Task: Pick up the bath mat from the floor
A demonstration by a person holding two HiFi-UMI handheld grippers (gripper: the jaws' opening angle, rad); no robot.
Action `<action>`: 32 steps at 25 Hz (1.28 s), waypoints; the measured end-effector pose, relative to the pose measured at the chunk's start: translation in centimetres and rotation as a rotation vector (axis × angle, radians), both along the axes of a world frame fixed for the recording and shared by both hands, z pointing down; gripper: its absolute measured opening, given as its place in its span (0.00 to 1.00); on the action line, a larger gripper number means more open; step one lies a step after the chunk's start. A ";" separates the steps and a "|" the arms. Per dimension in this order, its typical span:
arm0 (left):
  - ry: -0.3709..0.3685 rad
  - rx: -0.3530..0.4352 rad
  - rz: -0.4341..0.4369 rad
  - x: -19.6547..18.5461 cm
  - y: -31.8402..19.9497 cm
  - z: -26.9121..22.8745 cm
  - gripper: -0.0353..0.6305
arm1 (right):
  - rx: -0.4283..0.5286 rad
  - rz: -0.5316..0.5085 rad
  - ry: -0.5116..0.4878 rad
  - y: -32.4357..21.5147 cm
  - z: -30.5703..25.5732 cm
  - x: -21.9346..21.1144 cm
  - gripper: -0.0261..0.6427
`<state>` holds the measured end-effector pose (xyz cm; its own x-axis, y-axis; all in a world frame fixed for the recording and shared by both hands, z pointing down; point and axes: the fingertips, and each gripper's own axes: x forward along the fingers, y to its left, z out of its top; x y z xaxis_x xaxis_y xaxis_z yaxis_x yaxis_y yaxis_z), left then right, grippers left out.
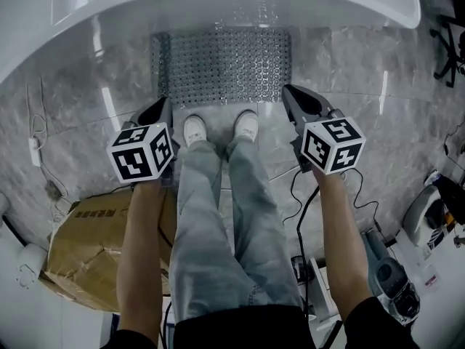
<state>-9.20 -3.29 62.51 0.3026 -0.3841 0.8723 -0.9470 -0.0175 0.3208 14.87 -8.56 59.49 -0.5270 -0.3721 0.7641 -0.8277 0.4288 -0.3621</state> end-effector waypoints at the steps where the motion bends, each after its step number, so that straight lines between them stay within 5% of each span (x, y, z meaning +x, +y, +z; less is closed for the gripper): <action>1: -0.003 -0.009 0.000 0.0 0.1 0.9 0.05 | -0.008 -0.004 0.003 0.1 1.0 0.2 0.05; 14: -0.006 -0.111 -0.057 -0.2 0.7 13.1 0.05 | -0.118 -0.046 0.020 1.1 14.2 0.9 0.05; 32: -0.040 -0.188 0.002 -1.8 1.4 26.7 0.05 | -0.205 -0.009 0.063 0.5 27.3 2.5 0.05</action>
